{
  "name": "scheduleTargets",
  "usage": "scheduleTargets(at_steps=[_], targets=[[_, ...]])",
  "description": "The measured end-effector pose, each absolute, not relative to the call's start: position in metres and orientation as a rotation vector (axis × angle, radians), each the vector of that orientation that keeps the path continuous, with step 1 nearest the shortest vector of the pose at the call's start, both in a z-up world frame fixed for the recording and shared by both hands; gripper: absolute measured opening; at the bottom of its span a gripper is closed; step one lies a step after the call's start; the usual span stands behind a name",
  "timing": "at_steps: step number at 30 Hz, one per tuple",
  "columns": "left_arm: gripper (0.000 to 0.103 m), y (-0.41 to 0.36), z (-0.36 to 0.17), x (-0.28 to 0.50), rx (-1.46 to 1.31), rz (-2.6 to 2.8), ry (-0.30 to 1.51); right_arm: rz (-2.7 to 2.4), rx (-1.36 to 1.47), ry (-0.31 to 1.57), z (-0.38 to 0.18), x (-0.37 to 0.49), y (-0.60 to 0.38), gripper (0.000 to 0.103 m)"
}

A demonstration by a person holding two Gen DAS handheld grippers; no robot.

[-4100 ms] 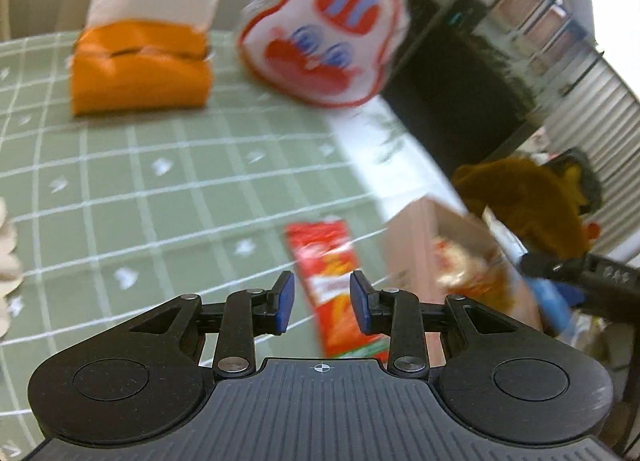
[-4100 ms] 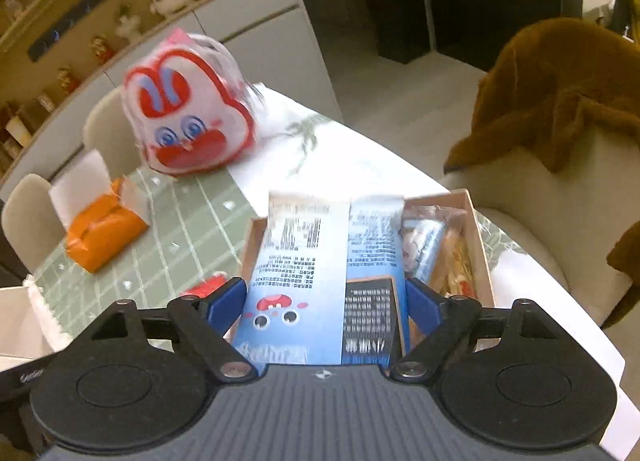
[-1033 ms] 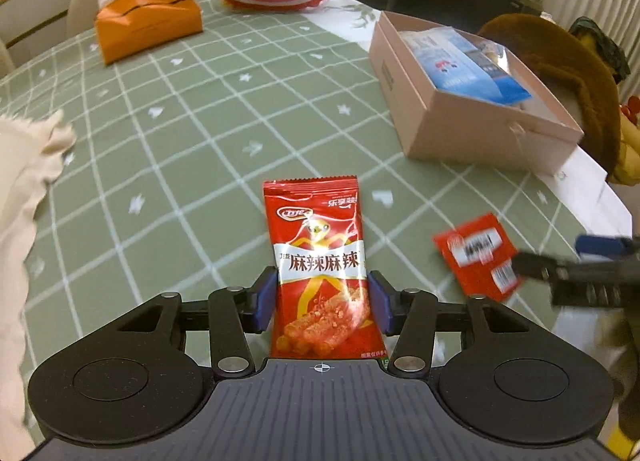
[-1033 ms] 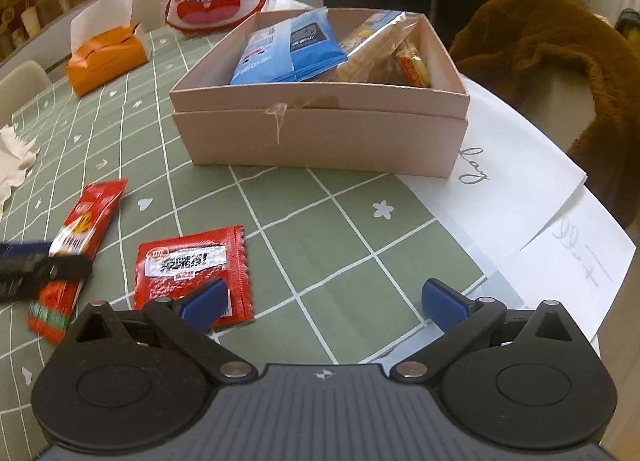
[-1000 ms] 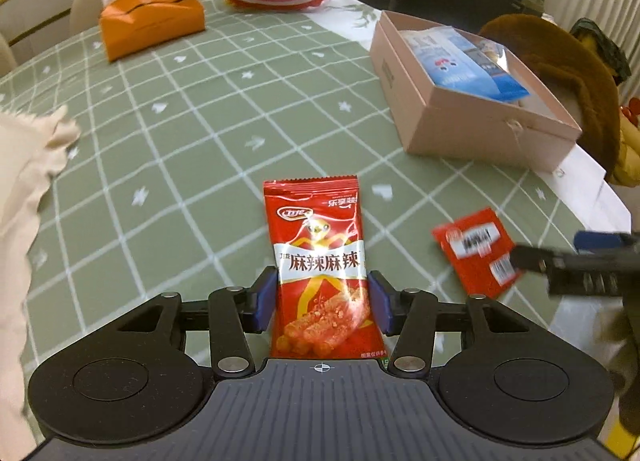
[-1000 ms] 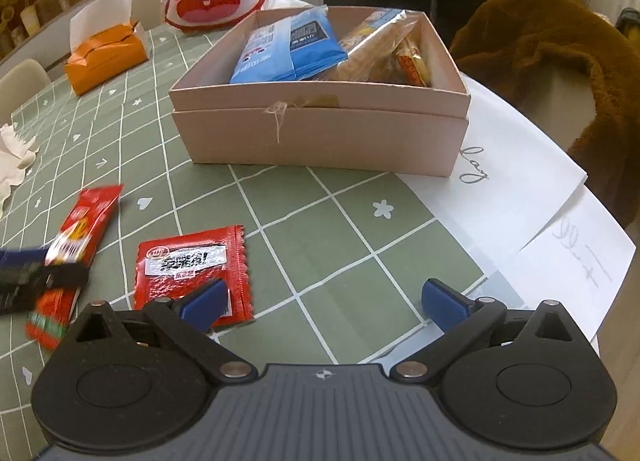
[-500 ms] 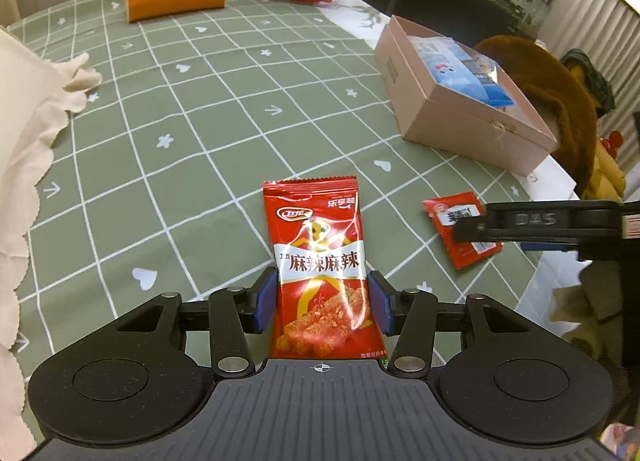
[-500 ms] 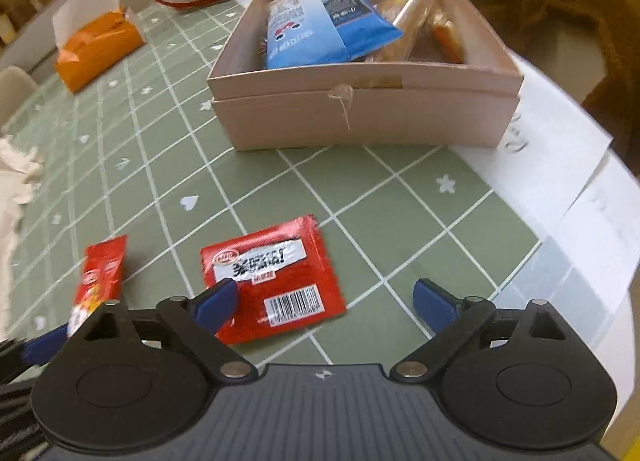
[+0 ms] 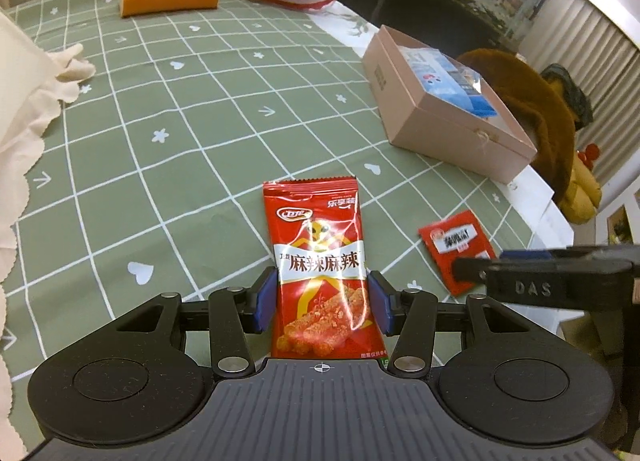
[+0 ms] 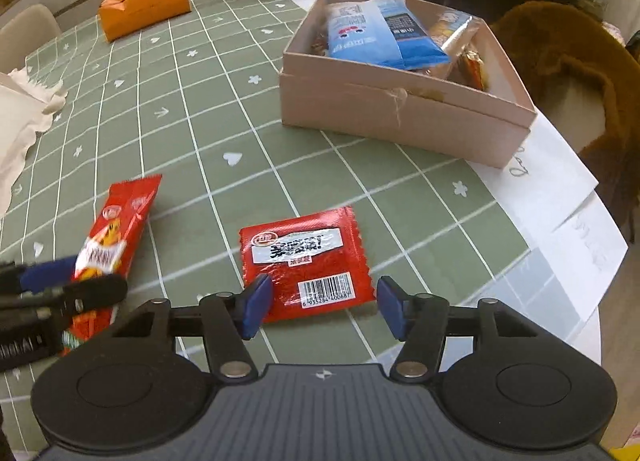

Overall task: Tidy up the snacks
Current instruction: 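Close the left tool on the red spicy-strip packet and lift it, then grasp the red sauce packet with the right tool while the left tool holds the spicy-strip packet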

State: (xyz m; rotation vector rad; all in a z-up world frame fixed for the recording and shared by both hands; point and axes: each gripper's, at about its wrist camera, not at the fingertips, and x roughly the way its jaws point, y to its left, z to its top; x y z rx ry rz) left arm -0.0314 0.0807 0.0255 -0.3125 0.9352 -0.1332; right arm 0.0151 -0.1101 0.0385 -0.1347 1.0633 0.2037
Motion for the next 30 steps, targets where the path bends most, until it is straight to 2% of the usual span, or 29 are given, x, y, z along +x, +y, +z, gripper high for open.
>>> scheduleTargets(at_steps=[4, 11, 24, 30], targets=[[0.054, 0.077, 0.026, -0.032, -0.28, -0.131, 0.933, 0.18, -0.112, 1.072, 0.039, 0.007, -0.122, 0.059], [0.054, 0.076, 0.026, -0.032, -0.266, -0.14, 0.934, 0.1, -0.072, 1.094, 0.029, -0.003, -0.144, 0.082], [0.054, 0.068, 0.027, -0.008, -0.234, -0.159, 0.972, 0.024, 0.022, 1.075, 0.024, -0.012, -0.164, 0.086], [0.055, 0.057, 0.027, 0.0, -0.128, -0.203, 0.986, 0.058, 0.002, 1.144, 0.025, -0.005, -0.169, 0.088]])
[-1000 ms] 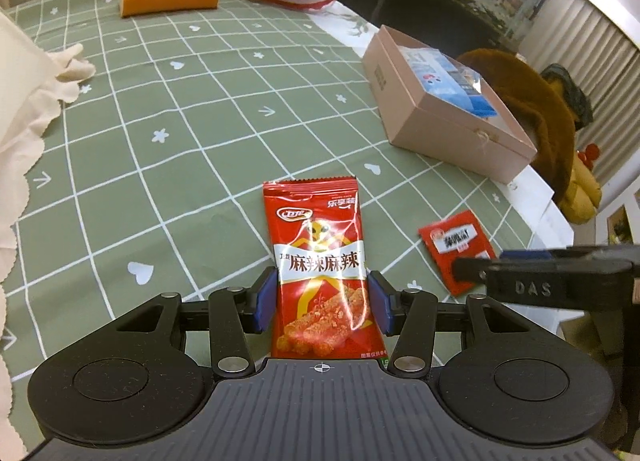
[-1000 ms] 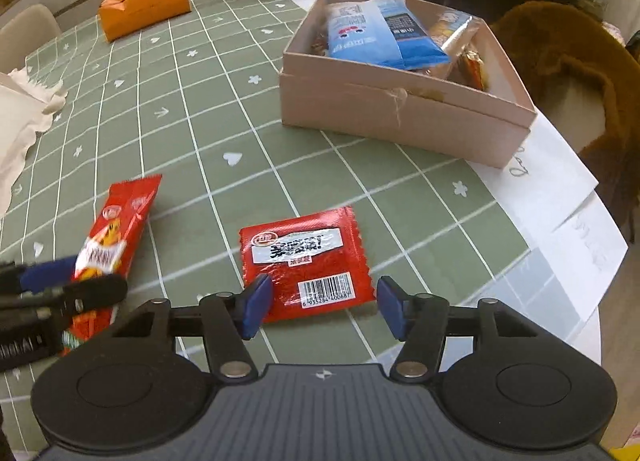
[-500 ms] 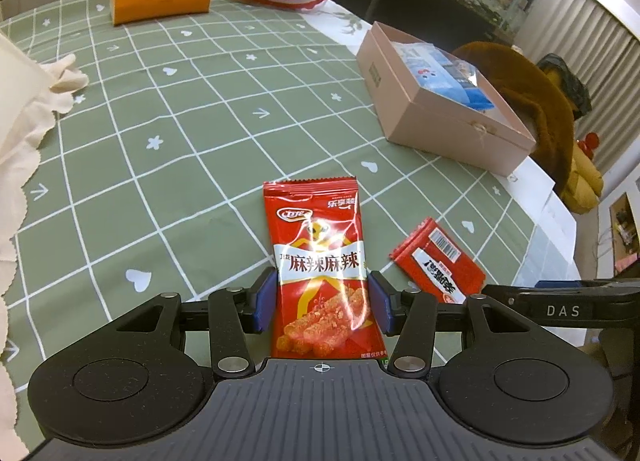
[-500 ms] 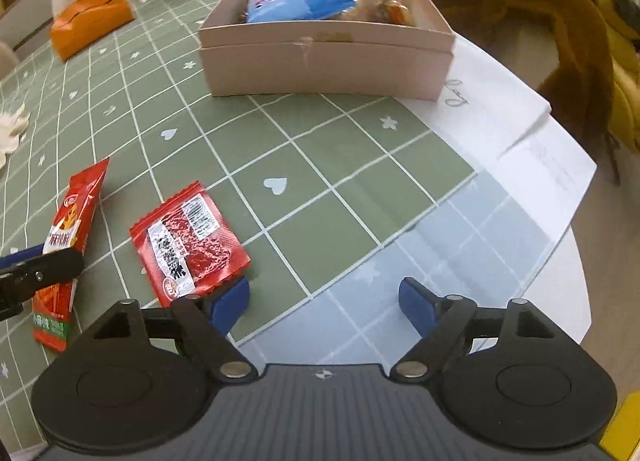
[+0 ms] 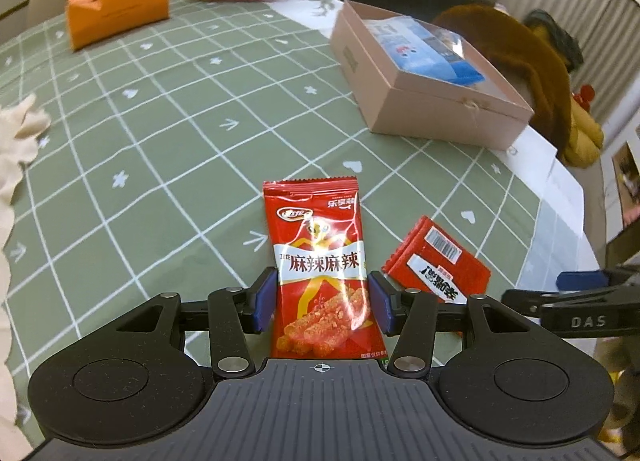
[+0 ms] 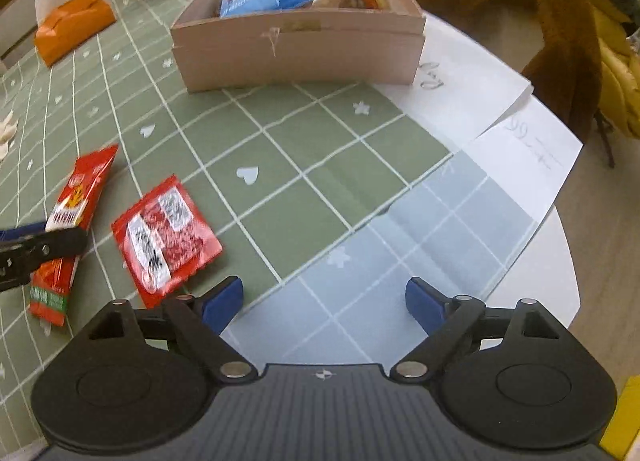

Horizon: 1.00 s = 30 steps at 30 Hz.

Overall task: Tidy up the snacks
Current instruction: 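Grasp the red sauce packet with the right tool while the left tool holds the spicy-strip packet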

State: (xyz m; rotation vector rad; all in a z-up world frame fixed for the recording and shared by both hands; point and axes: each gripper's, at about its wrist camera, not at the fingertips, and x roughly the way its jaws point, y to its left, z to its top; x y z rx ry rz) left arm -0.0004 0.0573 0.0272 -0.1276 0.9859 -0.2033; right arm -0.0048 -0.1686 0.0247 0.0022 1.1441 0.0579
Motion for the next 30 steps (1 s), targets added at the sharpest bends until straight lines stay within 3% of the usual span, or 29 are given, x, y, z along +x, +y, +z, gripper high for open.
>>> scheduleTargets(at_steps=[12, 24, 30], targets=[[0.054, 0.054, 0.028, -0.008, -0.148, -0.177, 0.991, 0.116, 0.041, 1.118, 0.033, -0.014, -0.166, 0.087], [0.054, 0.055, 0.031, -0.016, -0.234, -0.075, 1.019, 0.422, -0.198, 1.003, 0.025, 0.006, -0.105, 0.085], [0.054, 0.059, 0.033, -0.013, -0.216, -0.113, 1.046, 0.497, -0.227, 0.948, 0.028, 0.002, -0.093, 0.06]])
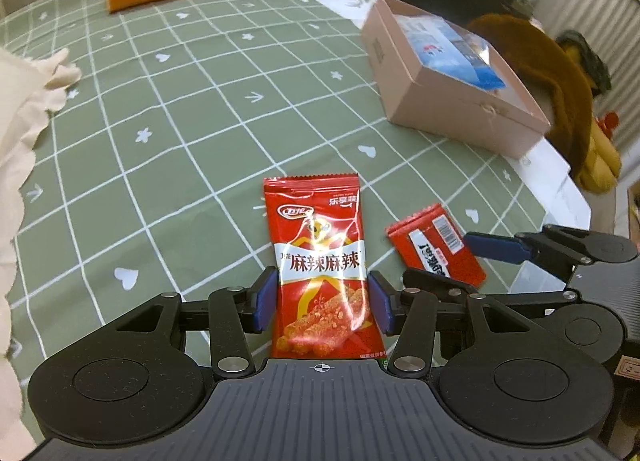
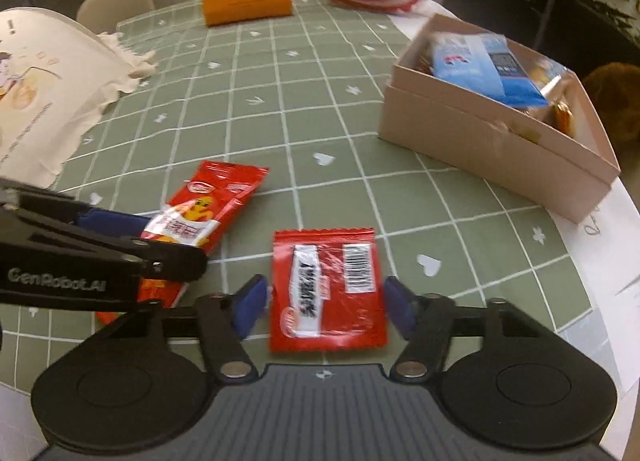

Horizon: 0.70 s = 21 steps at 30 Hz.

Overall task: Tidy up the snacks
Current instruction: 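Grasp the red sauce packet with the right tool while the left tool holds the spicy-strip packet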

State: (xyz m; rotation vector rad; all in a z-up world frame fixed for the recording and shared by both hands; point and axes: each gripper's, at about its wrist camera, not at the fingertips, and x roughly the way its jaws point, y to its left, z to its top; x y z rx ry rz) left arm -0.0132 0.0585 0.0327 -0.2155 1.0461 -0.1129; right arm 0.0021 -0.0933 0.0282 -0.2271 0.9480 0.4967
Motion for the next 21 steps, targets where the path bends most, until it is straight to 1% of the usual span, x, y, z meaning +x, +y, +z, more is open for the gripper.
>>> scheduleTargets(at_steps=[3, 7, 11, 16, 19, 21], targets=[[0.054, 0.057, 0.033, -0.012, -0.178, -0.138, 1.052, 0.465, -0.211, 0.935, 0.028, -0.005, -0.101, 0.06], [0.055, 0.055, 0.032, -0.013, -0.168, -0.146, 1.051, 0.348, -0.148, 0.967, 0.03, -0.008, -0.124, 0.06], [0.056, 0.052, 0.03, -0.02, -0.139, -0.157, 1.018, 0.277, -0.114, 0.997, 0.031, -0.012, -0.139, 0.061], [0.058, 0.044, 0.028, -0.027, -0.046, -0.183, 0.98, 0.24, -0.098, 0.983, 0.03, -0.017, -0.141, 0.061], [0.058, 0.042, 0.027, -0.031, -0.022, -0.186, 0.961, 0.227, -0.089, 0.987, 0.03, -0.017, -0.139, 0.061], [0.056, 0.04, 0.027, -0.034, -0.013, -0.187, 0.957, 0.22, -0.089, 0.992, 0.03, -0.017, -0.138, 0.06]])
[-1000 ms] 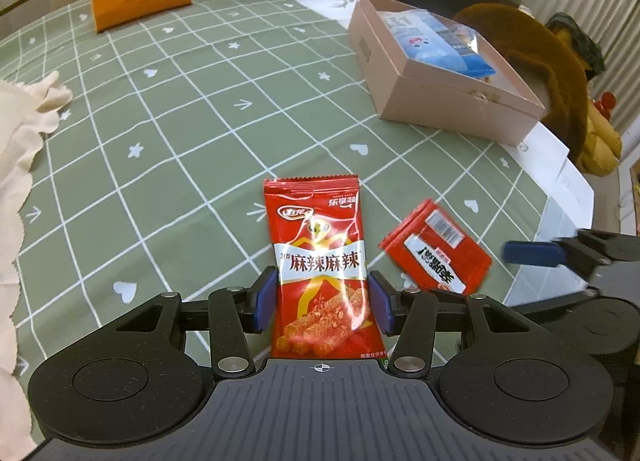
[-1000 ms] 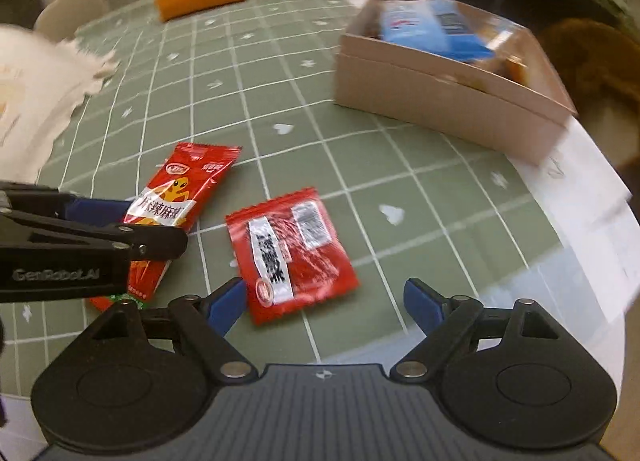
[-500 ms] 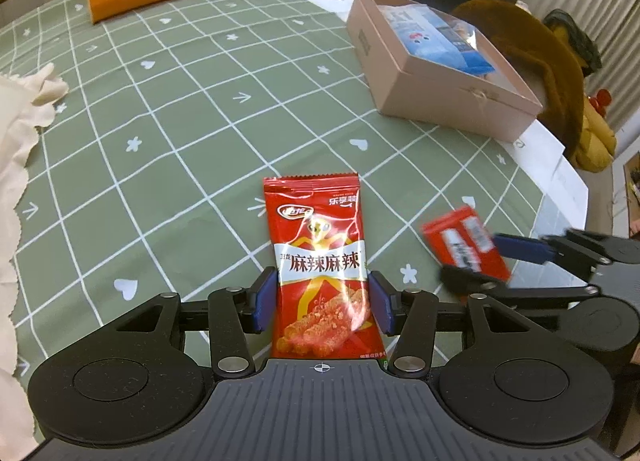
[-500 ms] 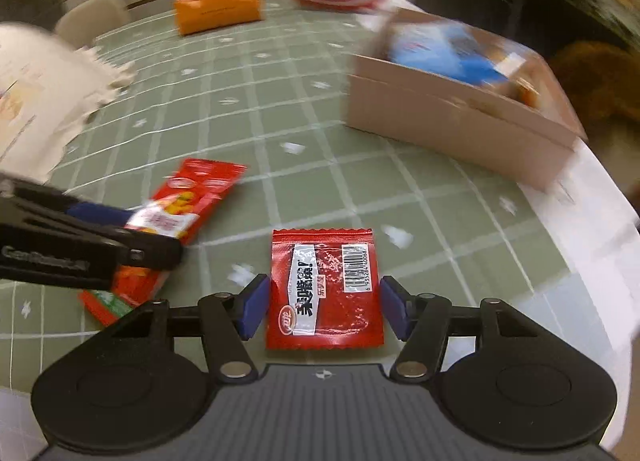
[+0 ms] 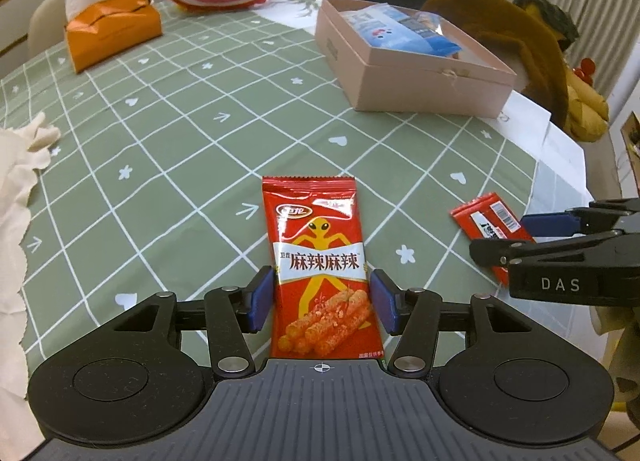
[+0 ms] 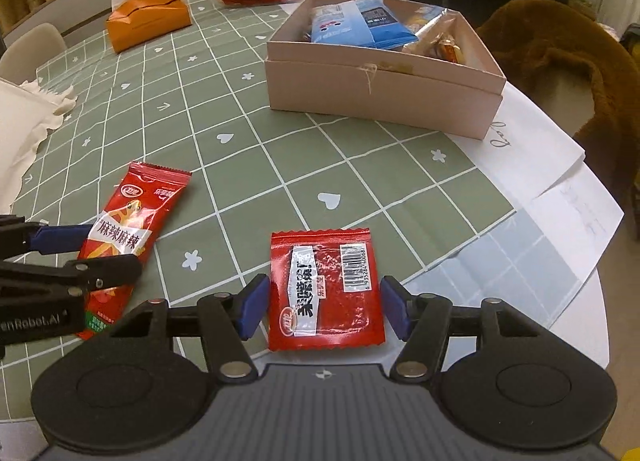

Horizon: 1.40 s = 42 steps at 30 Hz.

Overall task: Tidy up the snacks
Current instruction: 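Grasp the red sauce packet with the right tool while the left tool holds the spicy-strip packet, then carry both red packets over the pink box and open both tools to drop them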

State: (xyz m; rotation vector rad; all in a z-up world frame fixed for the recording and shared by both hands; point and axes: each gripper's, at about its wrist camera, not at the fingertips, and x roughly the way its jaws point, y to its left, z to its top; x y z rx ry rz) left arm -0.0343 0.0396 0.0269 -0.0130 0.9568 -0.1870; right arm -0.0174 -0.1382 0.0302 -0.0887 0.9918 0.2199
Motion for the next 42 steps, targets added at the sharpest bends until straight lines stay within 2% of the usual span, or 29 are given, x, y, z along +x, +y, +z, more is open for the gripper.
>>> scheduleTargets(at_steps=[2, 8, 16, 20, 23, 25, 26, 30, 40, 42], targets=[[0.051, 0.038, 0.028, -0.038, -0.017, -0.19, 0.964, 0.223, -0.085, 1.001, 0.031, -0.021, -0.138, 0.057], [0.045, 0.035, 0.05, -0.049, -0.097, -0.198, 0.937, 0.22, -0.055, 0.986, 0.056, -0.04, -0.154, 0.051], [0.046, 0.014, 0.209, 0.006, -0.146, -0.381, 0.634, 0.167, -0.028, 0.734, 0.191, -0.02, -0.206, 0.051], [0.047, -0.008, 0.245, 0.059, -0.127, -0.408, 0.596, 0.14, 0.002, 0.656, 0.249, 0.008, -0.226, 0.051], [0.049, -0.028, 0.238, 0.114, -0.169, -0.391, 0.63, 0.118, -0.002, 0.626, 0.272, 0.024, -0.23, 0.051], [0.052, -0.034, 0.215, 0.155, -0.24, -0.4, 0.711, 0.101, -0.012, 0.63, 0.274, 0.03, -0.23, 0.051], [0.05, -0.037, 0.2, 0.172, -0.268, -0.399, 0.738, 0.097, -0.013, 0.636, 0.273, 0.032, -0.229, 0.051], [0.049, -0.039, 0.164, 0.197, -0.278, -0.379, 0.721, 0.097, -0.007, 0.669, 0.261, 0.034, -0.233, 0.051], [0.049, 0.023, 0.164, 0.123, -0.319, -0.384, 0.726, 0.155, 0.098, 0.679, 0.264, 0.098, -0.228, 0.051], [0.049, 0.036, 0.161, 0.105, -0.335, -0.346, 0.72, 0.166, 0.105, 0.672, 0.266, 0.115, -0.216, 0.06]])
